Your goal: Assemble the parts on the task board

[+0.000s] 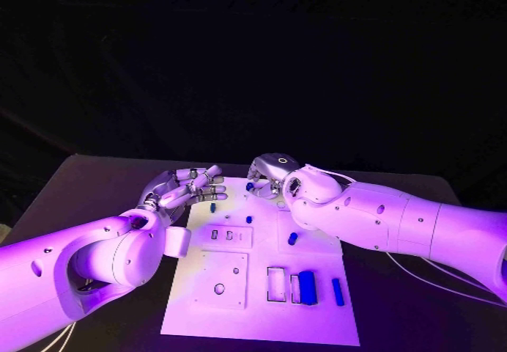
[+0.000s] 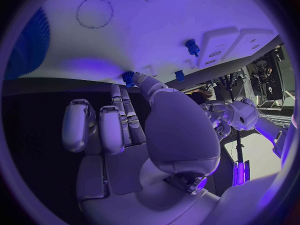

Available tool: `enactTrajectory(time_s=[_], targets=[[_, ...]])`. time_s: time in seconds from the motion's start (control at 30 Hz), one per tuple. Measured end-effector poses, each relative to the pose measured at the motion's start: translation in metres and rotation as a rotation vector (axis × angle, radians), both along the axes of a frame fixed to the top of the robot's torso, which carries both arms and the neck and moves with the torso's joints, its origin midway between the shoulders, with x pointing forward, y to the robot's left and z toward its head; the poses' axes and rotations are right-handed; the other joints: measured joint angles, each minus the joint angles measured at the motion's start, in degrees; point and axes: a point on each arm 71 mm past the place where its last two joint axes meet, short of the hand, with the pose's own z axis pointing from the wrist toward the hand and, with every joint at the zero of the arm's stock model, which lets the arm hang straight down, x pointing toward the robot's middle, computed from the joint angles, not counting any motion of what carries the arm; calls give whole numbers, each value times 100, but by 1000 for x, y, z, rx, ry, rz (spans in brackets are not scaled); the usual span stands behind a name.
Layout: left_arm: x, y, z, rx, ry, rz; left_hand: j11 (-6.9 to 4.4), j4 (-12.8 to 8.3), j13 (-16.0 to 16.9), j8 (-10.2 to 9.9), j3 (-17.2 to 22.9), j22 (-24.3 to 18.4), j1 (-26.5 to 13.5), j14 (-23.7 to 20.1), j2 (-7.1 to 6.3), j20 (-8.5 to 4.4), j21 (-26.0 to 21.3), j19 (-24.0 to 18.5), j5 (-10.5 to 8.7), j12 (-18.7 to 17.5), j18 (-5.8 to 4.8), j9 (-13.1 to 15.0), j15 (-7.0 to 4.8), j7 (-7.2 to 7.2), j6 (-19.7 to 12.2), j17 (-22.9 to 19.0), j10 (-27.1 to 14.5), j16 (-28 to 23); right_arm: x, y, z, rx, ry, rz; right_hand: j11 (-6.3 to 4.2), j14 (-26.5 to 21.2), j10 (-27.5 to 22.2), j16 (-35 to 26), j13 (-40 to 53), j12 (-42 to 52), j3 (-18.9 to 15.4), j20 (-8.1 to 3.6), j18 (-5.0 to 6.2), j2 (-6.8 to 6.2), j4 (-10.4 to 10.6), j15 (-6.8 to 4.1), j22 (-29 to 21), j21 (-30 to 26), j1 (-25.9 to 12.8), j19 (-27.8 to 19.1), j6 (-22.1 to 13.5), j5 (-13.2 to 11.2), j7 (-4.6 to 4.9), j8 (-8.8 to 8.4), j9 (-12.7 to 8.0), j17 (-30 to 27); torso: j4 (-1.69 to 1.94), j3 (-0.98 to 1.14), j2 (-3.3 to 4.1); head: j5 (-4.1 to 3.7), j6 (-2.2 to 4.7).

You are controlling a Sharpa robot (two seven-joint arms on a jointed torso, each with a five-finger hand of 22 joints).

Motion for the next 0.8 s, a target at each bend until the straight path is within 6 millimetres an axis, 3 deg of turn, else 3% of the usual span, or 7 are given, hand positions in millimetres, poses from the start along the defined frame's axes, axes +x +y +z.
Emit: enactTrajectory(time_s=[0.23, 0.37, 0.5, 0.57, 0.63, 0.7, 0.8], targets=[[0, 2, 0, 2, 1, 4, 0, 0, 0, 0, 0, 0, 0, 1, 0, 0, 0, 0, 0, 0, 0, 0, -1, 0, 0, 0, 0, 0, -12, -15, 3, 14, 4, 9, -5, 0, 5, 0, 7, 87, -39, 0, 0, 0, 9, 0, 91, 13, 0, 0, 21, 56, -21, 5, 9, 30, -11, 7, 0, 18, 9], [2, 4, -1, 5, 1, 10, 0, 0, 0, 0, 0, 0, 0, 1, 0, 0, 0, 0, 0, 0, 0, 0, -1, 0, 0, 0, 0, 0, -23, -38, 7, 30, 9, 2, -93, 0, 311, 21, 72, 270, -39, -27, 0, 0, 9, 0, 181, 72, 0, 27, 97, 154, -92, 45, 36, 45, -20, 8, 0, 12, 19], [2, 7, -1, 7, 2, 15, 0, 0, 0, 0, 0, 0, 0, 1, 0, 0, 0, 0, 0, 0, -1, 0, -1, 0, 0, -1, 0, 0, -32, -67, 11, 54, 18, -29, -274, -20, 1022, 85, 320, 742, -165, -127, 0, -74, 21, -148, 303, 136, 46, 127, 138, 340, -177, 83, 51, 117, -40, 22, -7, -2, 36], [3, 7, -1, 7, 3, 16, 0, 0, 0, 0, 0, 0, 0, 1, 0, 0, 0, 0, 0, 0, -1, 0, -1, 0, 0, -1, 0, 0, -36, -82, 12, 68, 30, -49, -366, -17, 1301, 109, 614, 1146, -373, -193, 0, -204, 56, -250, 372, 184, -31, 186, 75, 486, -240, 90, 60, 159, -52, 29, -12, -3, 40], [3, 8, -1, 8, 3, 17, 0, 0, 0, 0, 0, 0, 0, 1, 0, 0, 0, 0, 0, 0, -1, 0, -1, 0, 0, -1, 0, 0, -38, -94, 13, 82, 45, -68, -436, -20, 1398, 249, 1329, 1981, -681, -283, 0, -237, 117, -271, 479, 261, -57, 239, -2, 639, -310, 128, 78, 370, -66, 36, -17, -3, 44], [3, 8, -1, 8, 3, 17, 0, 0, 0, 0, 0, 0, 0, 1, 0, 0, 0, 0, 0, 0, -1, 0, -1, 0, 0, -1, 0, 0, -39, -107, 13, 96, 62, -94, -457, -9, 1252, 465, 3282, 3845, -1034, -321, -55, -208, 190, -257, 501, 325, -29, 280, -144, 880, -348, 219, 123, 547, -77, 44, -23, -4, 46], [3, 8, -1, 8, 4, 16, 0, 0, 0, 0, 0, 0, 0, 1, 0, 0, 0, 0, 0, 0, -1, 0, -1, 0, 0, -1, 0, 0, -39, -120, 12, 109, 84, -125, -389, -9, 1146, 688, 5147, 5769, -1380, -256, -93, -93, 376, -257, 502, 398, -11, 363, -283, 1020, -269, 379, 188, 581, -88, 55, -31, -4, 48]])
